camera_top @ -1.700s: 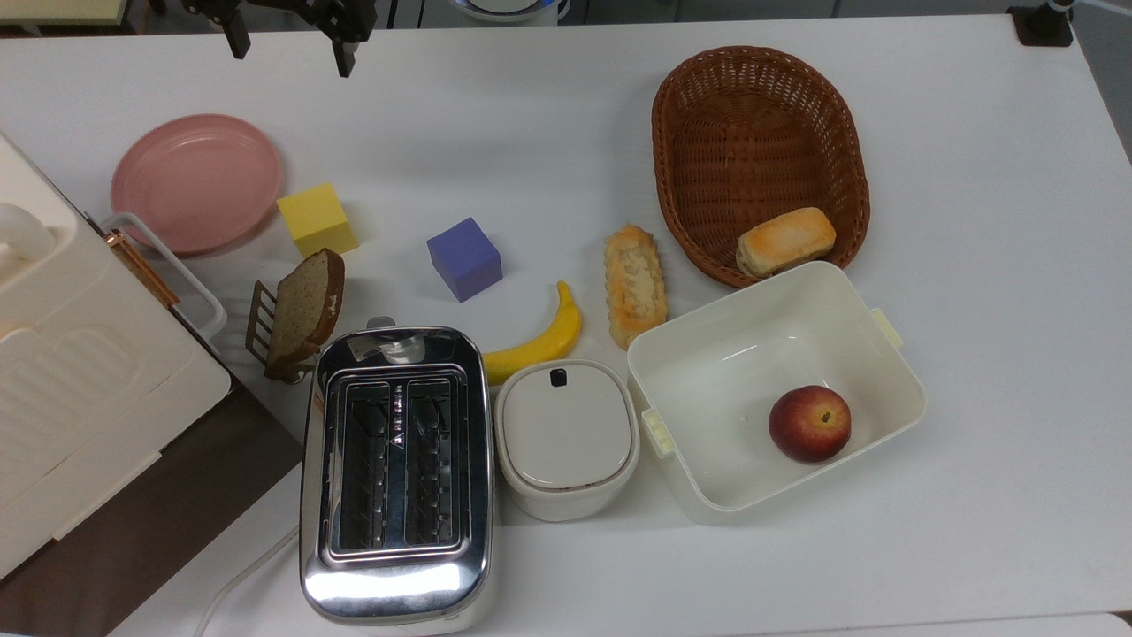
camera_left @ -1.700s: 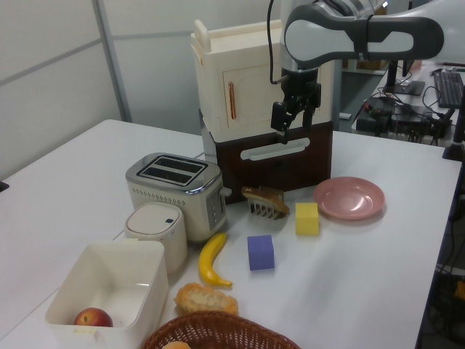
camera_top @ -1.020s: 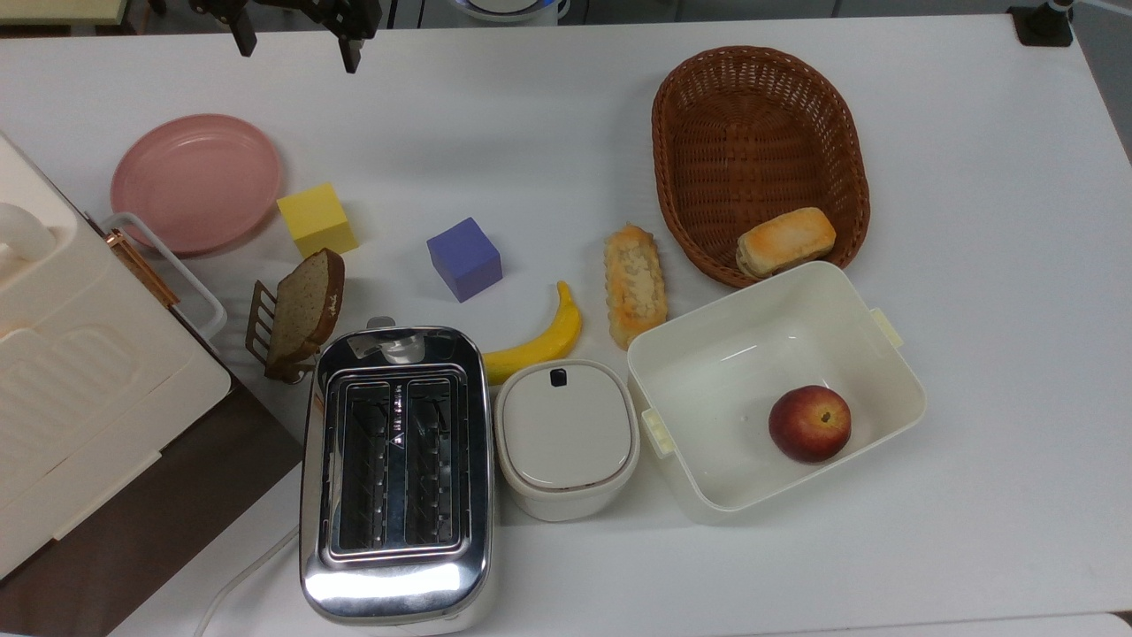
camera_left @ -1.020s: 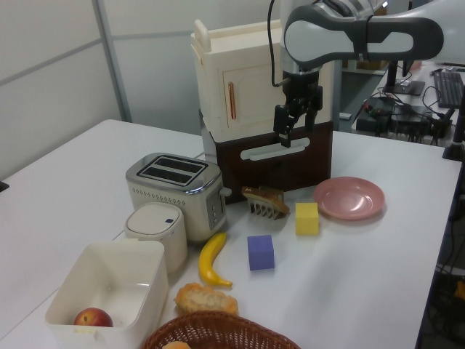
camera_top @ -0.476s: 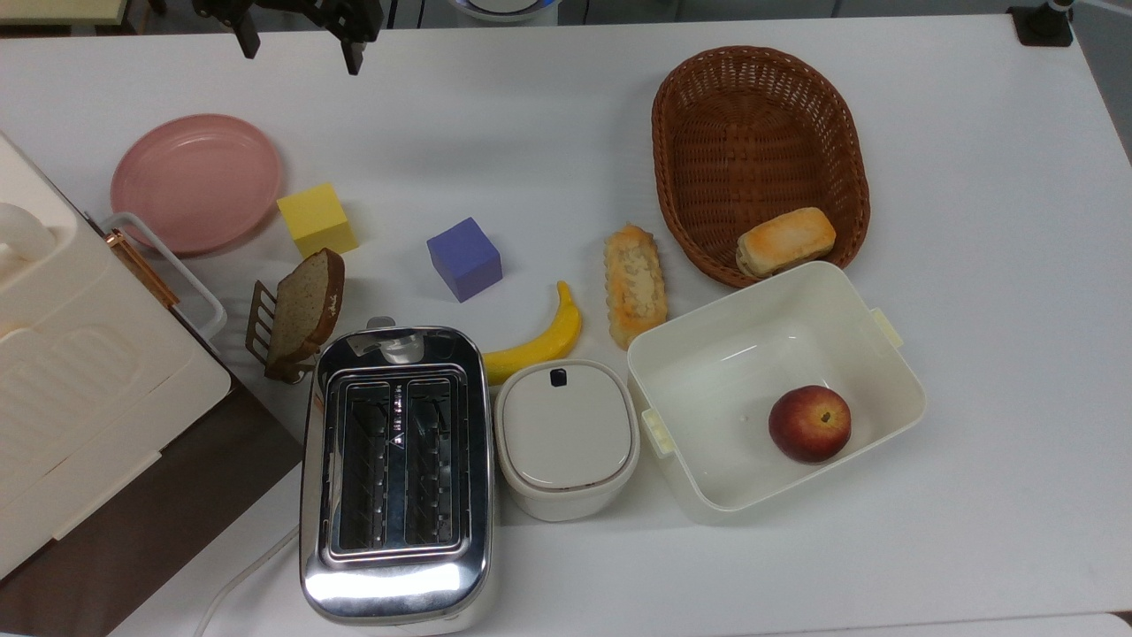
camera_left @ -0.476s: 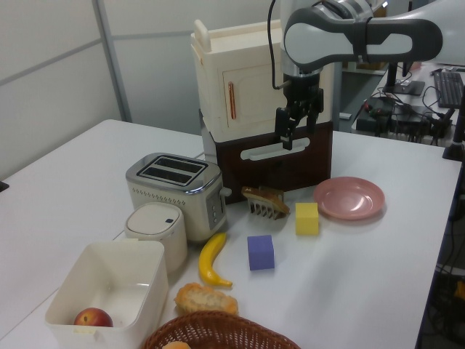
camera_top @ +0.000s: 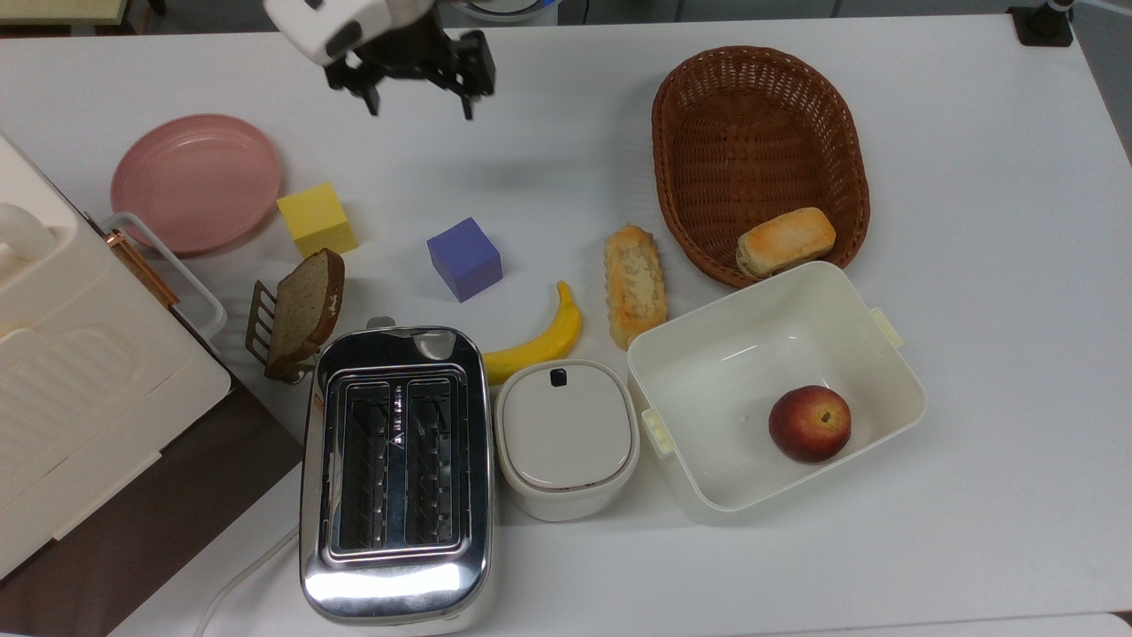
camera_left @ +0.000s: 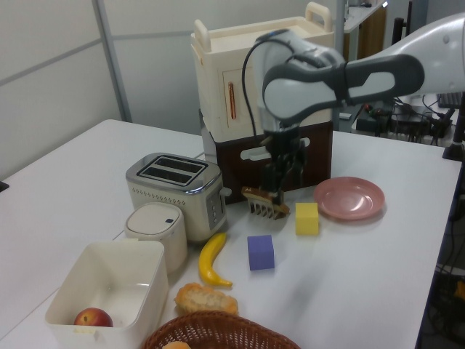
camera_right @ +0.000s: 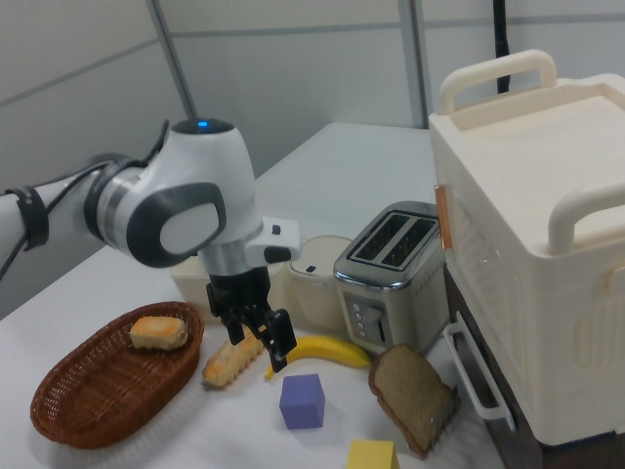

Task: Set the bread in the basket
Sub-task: 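Move the open gripper over the long golden bread stick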

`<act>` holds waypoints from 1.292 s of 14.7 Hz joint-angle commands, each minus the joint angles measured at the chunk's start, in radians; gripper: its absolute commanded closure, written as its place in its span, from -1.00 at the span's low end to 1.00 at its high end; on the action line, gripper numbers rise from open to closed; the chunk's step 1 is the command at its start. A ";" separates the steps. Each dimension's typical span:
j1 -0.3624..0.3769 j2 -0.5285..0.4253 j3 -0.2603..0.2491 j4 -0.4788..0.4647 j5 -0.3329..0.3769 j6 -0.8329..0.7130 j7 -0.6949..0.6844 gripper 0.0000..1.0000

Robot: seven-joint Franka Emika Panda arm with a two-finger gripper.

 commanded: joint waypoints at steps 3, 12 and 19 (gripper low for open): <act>-0.060 0.008 0.176 -0.115 0.045 0.208 0.323 -1.00; 0.010 0.104 0.273 -0.083 0.056 0.337 0.445 -1.00; 0.347 0.287 -0.051 0.003 0.057 0.454 0.460 -1.00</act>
